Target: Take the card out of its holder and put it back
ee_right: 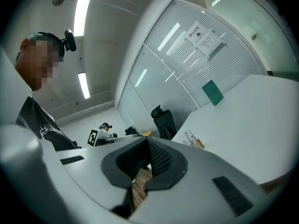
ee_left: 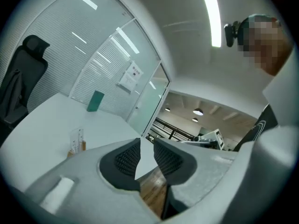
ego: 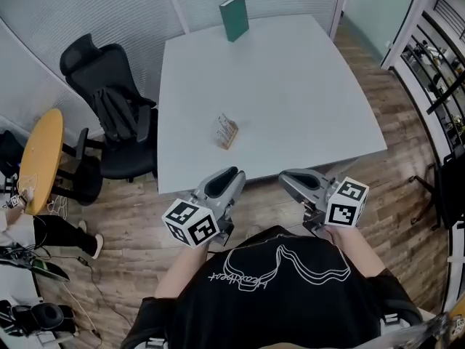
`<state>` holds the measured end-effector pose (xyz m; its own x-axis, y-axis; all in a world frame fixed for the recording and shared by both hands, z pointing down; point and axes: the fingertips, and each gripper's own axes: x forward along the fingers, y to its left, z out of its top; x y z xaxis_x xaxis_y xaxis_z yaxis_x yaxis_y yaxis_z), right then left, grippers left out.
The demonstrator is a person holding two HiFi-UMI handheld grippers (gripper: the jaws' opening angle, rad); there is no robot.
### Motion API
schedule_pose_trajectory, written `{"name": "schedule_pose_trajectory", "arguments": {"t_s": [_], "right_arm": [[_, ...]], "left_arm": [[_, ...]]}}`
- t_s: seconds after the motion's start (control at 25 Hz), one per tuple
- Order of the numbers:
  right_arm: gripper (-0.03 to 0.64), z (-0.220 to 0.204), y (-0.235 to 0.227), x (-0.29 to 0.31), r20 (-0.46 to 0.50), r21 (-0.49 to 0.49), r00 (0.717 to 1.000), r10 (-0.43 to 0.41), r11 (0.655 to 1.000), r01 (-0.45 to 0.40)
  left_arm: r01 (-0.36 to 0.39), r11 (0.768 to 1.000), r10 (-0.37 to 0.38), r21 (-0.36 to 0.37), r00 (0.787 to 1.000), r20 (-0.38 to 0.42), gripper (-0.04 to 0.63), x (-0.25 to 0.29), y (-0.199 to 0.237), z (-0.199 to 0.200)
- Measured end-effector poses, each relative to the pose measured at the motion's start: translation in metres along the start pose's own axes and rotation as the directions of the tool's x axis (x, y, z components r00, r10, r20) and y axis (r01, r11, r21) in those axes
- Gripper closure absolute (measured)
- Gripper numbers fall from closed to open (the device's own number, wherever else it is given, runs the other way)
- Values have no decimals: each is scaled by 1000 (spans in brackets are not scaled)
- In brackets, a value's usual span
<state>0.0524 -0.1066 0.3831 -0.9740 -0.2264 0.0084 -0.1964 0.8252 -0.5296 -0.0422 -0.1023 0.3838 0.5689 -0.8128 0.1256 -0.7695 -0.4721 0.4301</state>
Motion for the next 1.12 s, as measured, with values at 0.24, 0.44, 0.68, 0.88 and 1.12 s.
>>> {"name": "schedule_pose_trajectory", "arguments": {"t_s": [0.24,0.44,0.68,0.88,1.12], "right_arm": [[607,-2,34,-24,30,-83,999,32,996,-29],[607,-5,60,-31,27,-123,997,70,990,-66],[607,-7,82,-35,34,-140,995,98,986,-92],[607,-5,92,-39,43,-152,993,111,983,-103],[607,-7,100,-48,40,-160,993,116,981,-108]], "left_arm": [[24,994,-28,111,999,43,570,-21,-63,2],[0,989,-11,146,997,72,580,-36,-84,-2],[-21,989,8,150,996,92,580,-55,-96,1],[-45,982,28,185,995,98,581,-63,-107,1],[-68,980,51,186,994,93,581,-66,-115,-7]]}}
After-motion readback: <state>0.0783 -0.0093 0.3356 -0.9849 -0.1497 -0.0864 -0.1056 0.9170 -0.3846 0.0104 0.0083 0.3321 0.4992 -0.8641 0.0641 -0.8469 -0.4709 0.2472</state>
